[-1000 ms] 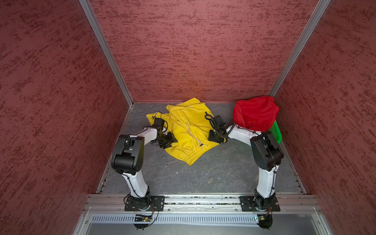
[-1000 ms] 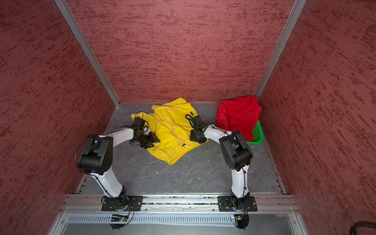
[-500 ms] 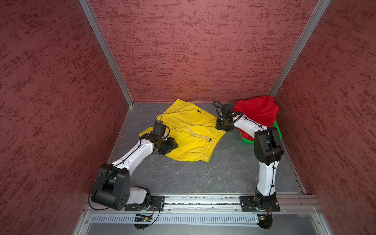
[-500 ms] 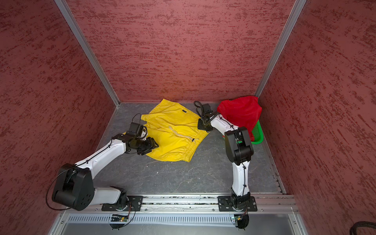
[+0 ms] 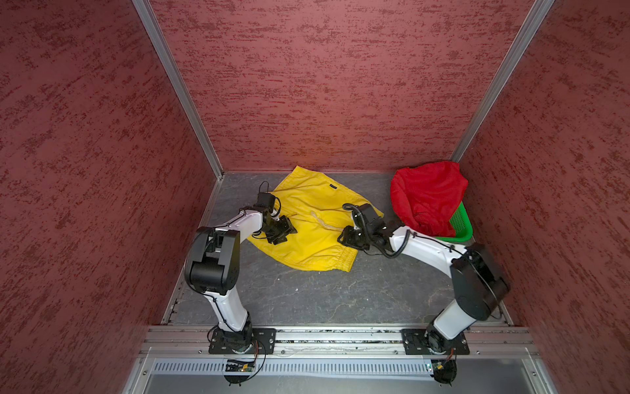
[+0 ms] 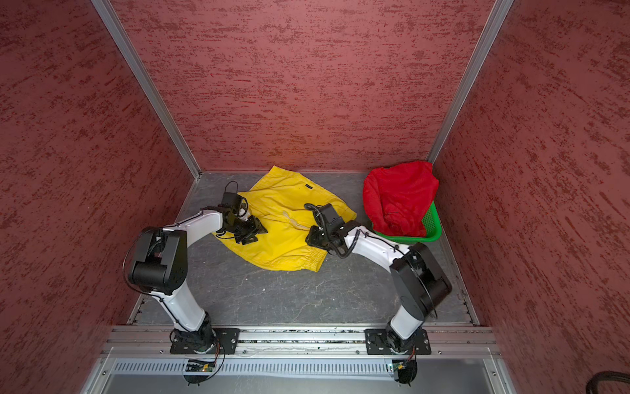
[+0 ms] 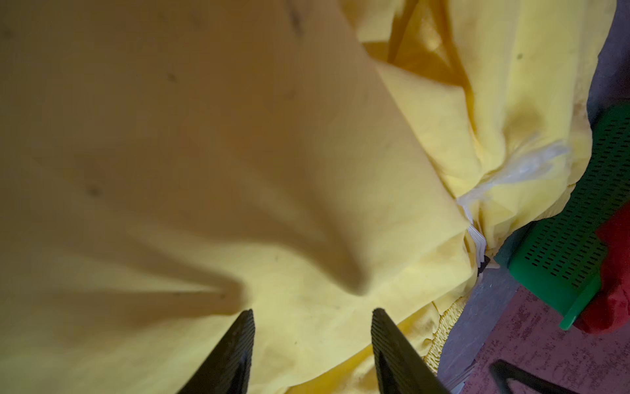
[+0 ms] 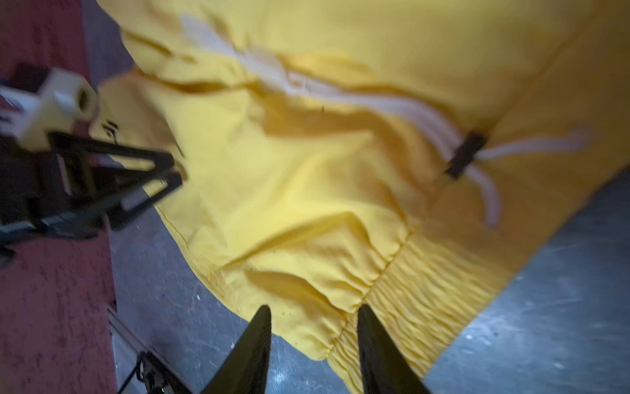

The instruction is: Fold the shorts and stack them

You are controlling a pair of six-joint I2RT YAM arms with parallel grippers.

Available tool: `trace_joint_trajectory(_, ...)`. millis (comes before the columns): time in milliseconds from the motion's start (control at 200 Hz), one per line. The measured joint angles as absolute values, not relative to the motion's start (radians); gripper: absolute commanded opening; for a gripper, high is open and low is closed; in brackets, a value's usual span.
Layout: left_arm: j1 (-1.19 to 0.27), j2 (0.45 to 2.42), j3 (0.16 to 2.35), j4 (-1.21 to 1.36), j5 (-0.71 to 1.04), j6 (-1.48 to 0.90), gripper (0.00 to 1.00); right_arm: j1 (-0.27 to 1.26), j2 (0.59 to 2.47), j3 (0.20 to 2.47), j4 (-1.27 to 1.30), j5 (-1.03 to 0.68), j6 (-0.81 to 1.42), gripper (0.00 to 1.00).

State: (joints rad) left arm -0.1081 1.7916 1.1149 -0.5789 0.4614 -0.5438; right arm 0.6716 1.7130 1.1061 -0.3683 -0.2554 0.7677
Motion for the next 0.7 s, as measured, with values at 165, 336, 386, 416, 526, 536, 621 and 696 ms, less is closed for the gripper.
trace_joint_trajectory(165,-0.059,1.795,1.080,-0.574,0.477,-0.542,0.55,0.704,1.858,1.168,-0.373,-0.293,0.760,0.44)
trace_joint_trajectory(336,-0.012,1.775,1.007,-0.543,0.522,-0.550,0.54,0.684,1.888,1.163,-0.420,-0.271,0.730,0.44)
trace_joint_trajectory(386,0.001,1.760,0.987,-0.538,0.531,-0.553,0.53,0.672,1.879,1.147,-0.423,-0.268,0.722,0.44)
trace_joint_trajectory(416,0.008,1.750,0.973,-0.537,0.534,-0.553,0.53,0.661,1.870,1.136,-0.424,-0.268,0.715,0.44)
trace_joint_trajectory(526,0.019,1.710,0.926,-0.543,0.540,-0.554,0.54,0.596,1.842,1.106,-0.441,-0.260,0.687,0.45)
trace_joint_trajectory(536,0.019,1.704,0.921,-0.545,0.543,-0.555,0.54,0.587,1.840,1.106,-0.445,-0.258,0.684,0.45)
trace_joint_trajectory(621,0.021,1.661,0.886,-0.558,0.530,-0.566,0.58,0.522,1.831,1.114,-0.487,-0.230,0.650,0.47)
trace_joint_trajectory(696,0.022,1.613,0.863,-0.569,0.522,-0.578,0.60,0.487,1.827,1.137,-0.544,-0.202,0.623,0.49)
